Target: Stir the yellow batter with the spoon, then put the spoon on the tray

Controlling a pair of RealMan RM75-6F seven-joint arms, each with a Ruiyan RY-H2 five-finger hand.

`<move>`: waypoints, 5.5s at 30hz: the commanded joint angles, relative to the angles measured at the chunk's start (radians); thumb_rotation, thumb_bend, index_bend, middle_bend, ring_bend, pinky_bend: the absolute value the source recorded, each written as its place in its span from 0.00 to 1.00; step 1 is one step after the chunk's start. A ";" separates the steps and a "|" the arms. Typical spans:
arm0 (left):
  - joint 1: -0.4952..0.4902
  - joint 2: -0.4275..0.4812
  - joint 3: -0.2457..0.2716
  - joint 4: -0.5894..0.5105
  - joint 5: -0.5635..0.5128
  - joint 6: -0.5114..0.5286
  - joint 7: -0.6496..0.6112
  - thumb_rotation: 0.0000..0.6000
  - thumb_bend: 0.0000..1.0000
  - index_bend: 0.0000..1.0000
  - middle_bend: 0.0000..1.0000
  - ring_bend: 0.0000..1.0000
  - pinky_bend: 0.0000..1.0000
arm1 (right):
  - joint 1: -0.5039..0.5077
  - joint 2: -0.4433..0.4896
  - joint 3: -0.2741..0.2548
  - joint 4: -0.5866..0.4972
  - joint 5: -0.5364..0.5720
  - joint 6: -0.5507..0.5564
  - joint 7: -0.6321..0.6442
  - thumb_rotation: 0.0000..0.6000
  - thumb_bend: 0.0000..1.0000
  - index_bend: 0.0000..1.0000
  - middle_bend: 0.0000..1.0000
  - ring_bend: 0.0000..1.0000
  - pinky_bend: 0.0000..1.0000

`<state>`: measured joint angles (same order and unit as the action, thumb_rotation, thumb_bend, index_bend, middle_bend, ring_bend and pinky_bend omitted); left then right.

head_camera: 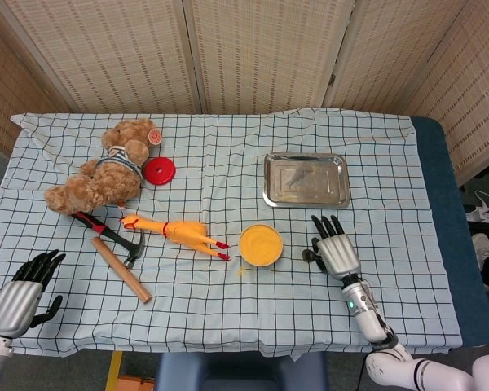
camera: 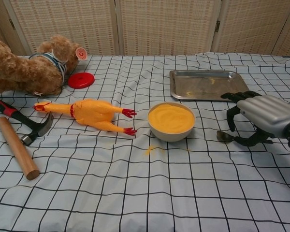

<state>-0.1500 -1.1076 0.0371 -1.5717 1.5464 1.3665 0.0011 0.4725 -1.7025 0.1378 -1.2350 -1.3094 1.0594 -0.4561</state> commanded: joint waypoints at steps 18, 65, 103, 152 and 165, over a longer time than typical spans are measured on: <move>0.000 0.003 0.002 -0.001 0.002 -0.002 -0.004 1.00 0.44 0.00 0.00 0.00 0.14 | 0.012 0.002 -0.017 -0.002 0.064 -0.030 -0.021 1.00 0.33 0.55 0.00 0.00 0.00; 0.011 0.029 0.010 -0.008 0.042 0.037 -0.059 1.00 0.44 0.00 0.00 0.00 0.14 | 0.249 -0.001 0.097 -0.315 0.310 -0.016 -0.401 1.00 0.39 0.38 0.00 0.00 0.00; 0.001 0.013 0.007 -0.018 0.009 -0.007 0.000 1.00 0.44 0.00 0.00 0.00 0.14 | 0.104 -0.074 -0.057 0.175 -0.117 0.210 0.143 1.00 0.34 0.47 0.00 0.00 0.00; -0.002 0.019 0.008 -0.016 0.007 -0.011 -0.014 1.00 0.44 0.00 0.00 0.00 0.14 | 0.106 -0.028 0.007 0.050 -0.098 0.114 0.079 1.00 0.42 0.80 0.03 0.00 0.00; 0.001 0.021 0.013 -0.021 0.023 -0.002 -0.013 1.00 0.44 0.00 0.00 0.00 0.14 | 0.170 0.170 0.094 -0.293 0.175 -0.088 -0.104 1.00 0.60 0.86 0.07 0.00 0.00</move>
<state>-0.1488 -1.0865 0.0504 -1.5926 1.5687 1.3642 -0.0121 0.6134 -1.5824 0.1988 -1.4599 -1.2179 1.0273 -0.4929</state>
